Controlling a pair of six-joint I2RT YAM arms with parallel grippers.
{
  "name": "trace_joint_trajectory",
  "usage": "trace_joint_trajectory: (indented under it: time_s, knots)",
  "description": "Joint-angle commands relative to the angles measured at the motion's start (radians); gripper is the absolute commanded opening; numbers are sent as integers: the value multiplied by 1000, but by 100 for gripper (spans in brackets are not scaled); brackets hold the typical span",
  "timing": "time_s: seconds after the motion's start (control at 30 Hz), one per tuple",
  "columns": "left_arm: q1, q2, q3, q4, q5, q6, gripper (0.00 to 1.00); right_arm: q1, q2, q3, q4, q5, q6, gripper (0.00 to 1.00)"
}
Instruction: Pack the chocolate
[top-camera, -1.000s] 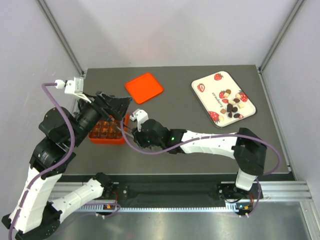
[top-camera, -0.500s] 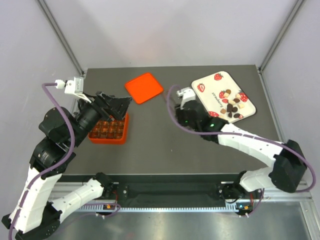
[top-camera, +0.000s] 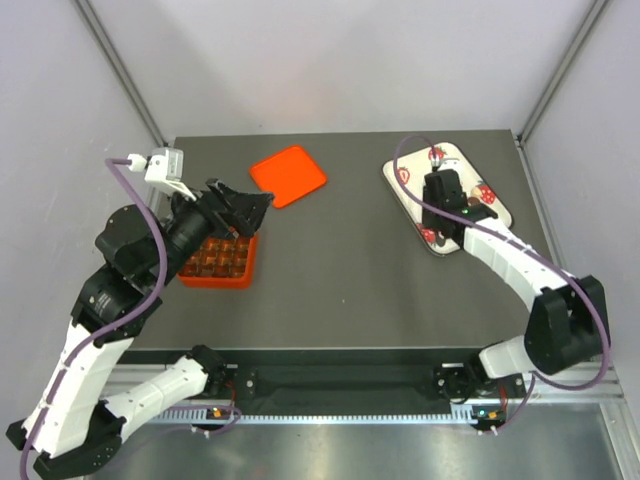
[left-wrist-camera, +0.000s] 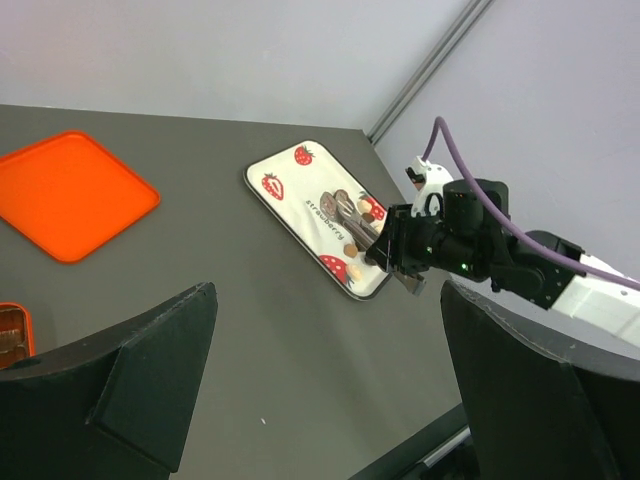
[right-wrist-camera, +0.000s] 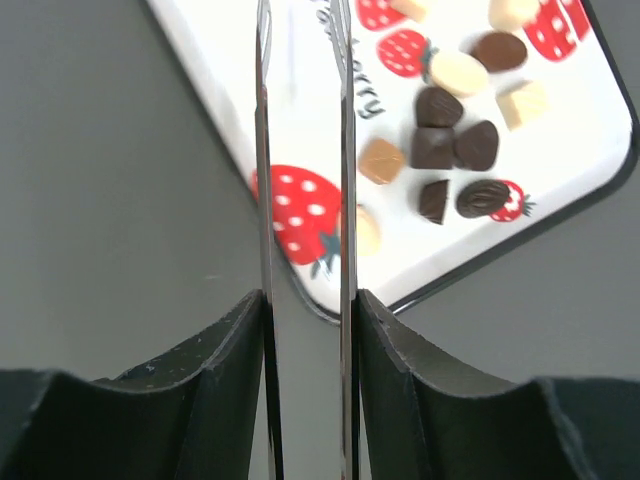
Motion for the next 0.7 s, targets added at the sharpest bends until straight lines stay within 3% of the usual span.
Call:
trace_joint_trajectory:
  time_s: [0.0, 0.67]
  knots:
    - [4, 9, -9, 64, 8, 6, 98, -62, 51, 79, -28, 8, 3, 40]
    - [3, 21, -13, 67, 2, 14, 98, -174, 206, 140, -6, -18, 44, 42]
